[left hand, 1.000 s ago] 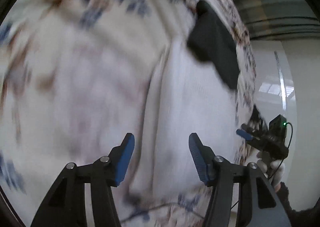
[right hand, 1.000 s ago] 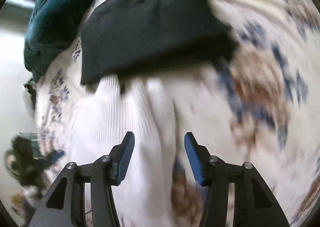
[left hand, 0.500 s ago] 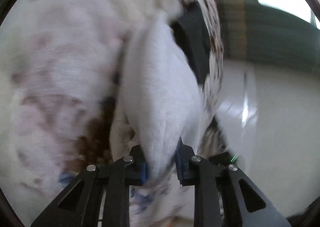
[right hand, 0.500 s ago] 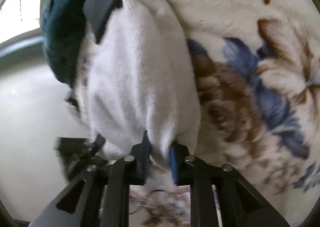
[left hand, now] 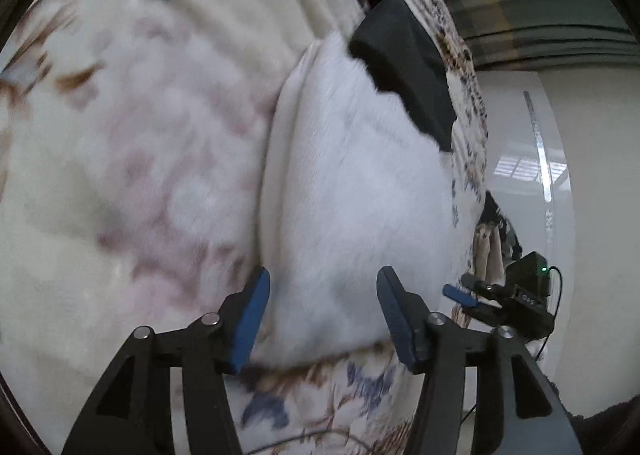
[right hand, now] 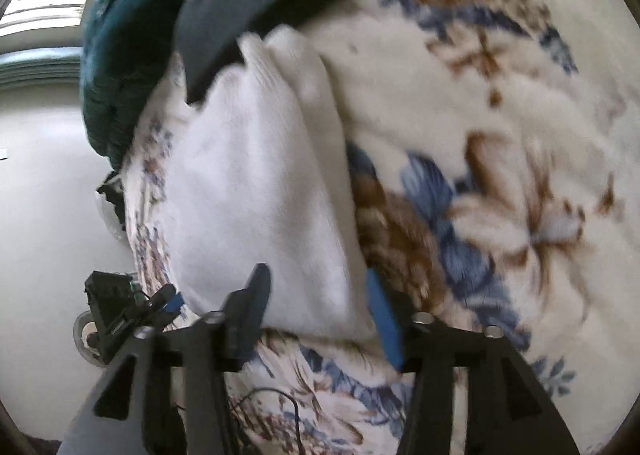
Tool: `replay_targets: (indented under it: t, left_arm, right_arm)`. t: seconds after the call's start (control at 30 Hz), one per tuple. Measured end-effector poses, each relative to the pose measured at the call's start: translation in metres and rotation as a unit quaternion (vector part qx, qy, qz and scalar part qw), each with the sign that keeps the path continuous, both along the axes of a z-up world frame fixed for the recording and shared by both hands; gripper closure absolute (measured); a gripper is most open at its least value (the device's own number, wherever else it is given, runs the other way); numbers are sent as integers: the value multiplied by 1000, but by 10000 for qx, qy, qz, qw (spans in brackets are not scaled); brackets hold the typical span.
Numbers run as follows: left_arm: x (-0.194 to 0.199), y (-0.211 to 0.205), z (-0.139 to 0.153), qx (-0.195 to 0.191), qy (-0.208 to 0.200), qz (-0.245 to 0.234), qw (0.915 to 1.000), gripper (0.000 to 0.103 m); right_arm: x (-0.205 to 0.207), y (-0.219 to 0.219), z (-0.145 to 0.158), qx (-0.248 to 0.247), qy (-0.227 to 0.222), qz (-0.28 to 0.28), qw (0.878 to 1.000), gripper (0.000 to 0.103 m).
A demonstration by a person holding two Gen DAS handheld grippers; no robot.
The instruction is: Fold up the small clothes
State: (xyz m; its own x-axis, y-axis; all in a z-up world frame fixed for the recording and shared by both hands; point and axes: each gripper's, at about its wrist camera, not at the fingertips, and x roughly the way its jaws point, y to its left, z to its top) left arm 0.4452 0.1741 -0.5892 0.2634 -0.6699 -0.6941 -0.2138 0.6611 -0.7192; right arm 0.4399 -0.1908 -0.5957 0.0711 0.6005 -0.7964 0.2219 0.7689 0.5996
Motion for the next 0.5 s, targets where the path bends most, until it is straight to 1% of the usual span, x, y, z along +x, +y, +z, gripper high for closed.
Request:
replay_targets:
  t: [0.03,0.07,0.1,0.13,0.17,0.2,0.23,0.27,0.3,0.33,0.37,0.4,0.43,0.5]
  left_arm:
    - [9,-2,-3,-17,-37,21,10000,50]
    - [19,-6,-7,45,-65,27,10000,50]
    - [27,-11,-12,130,-62,48,9999,53]
    - [31,-15,-18,168,-42,49,9998,68]
    - [31,-18,-24,200,-21,68,9998,87]
    - [34,-18,-28,232,55,132,9996,93]
    - [29,-13,-27,169,60,226,9996,94]
    - [26,-7,-25,135,59,324,9994,94]
    - [23,-1,-28,74,119,388,9991,94]
    - [21,3,-31,8,179,368,9992,94]
    - [21,3,-31,5,221,287,9993,93]
    - [23,0,-26,144,239,155,9995,88]
    - [26,-2,-22,236,229,84,9994,84]
    - [37,-7,-6,642,77,-91,9979,80]
  right_arm:
    - [6,-1,-3,23,23,-23,10000,48]
    - [13,-1,-10,116,47,-48,9999,48]
    - [22,1,-18,211,87,-87,9997,48]
    - [31,6,-25,277,144,-129,9994,48]
    - [47,14,-33,385,246,-183,9988,51]
    - [54,18,-36,417,266,-236,9985,61]
    - [62,21,-31,428,149,-264,9986,97]
    - [70,26,-21,201,-57,-229,9995,97]
    - [72,25,-10,103,-255,-290,9992,97]
    - [74,20,0,-11,-429,-367,9984,98]
    - [76,17,6,-285,-495,-413,9975,100]
    - [79,13,7,-515,-466,-345,9970,100]
    - [81,15,3,-514,-379,-115,9979,99]
    - [86,23,0,-413,-249,173,9987,97]
